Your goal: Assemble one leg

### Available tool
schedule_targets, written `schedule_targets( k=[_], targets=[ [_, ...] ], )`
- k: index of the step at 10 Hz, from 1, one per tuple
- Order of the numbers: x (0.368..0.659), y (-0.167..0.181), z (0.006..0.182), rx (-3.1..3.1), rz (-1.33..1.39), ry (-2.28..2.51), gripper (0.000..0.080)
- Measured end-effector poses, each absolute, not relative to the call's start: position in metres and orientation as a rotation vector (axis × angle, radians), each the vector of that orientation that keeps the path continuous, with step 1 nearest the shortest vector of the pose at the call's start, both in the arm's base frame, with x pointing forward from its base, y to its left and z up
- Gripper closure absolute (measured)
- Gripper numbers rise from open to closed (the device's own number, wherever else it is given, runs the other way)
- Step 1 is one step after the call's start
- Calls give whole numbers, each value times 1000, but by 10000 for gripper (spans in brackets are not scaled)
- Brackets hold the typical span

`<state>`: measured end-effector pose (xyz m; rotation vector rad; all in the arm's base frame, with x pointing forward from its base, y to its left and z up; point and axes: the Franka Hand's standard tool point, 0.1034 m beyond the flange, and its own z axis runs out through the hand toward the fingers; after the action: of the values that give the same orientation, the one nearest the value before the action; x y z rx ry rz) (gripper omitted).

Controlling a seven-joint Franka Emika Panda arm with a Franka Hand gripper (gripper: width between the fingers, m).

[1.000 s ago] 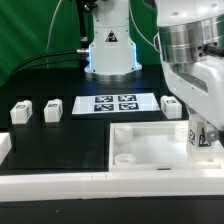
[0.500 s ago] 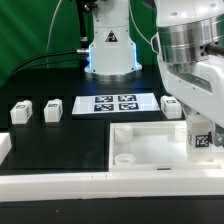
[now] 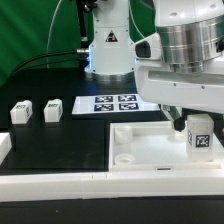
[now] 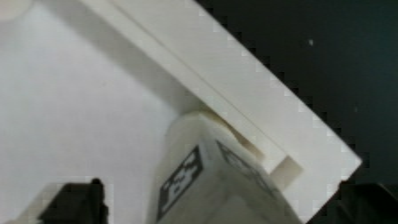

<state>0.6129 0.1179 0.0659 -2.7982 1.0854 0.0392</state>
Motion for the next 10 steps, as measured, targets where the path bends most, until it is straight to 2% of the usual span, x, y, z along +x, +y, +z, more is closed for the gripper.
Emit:
schedule_targets(
  k=[6,9,10],
  targets=[
    [618,117,72,-3066,-35,44,151],
    [618,117,72,-3065,-35,47,151],
    [618,117,72,-3065,-35,47,278]
  ],
)
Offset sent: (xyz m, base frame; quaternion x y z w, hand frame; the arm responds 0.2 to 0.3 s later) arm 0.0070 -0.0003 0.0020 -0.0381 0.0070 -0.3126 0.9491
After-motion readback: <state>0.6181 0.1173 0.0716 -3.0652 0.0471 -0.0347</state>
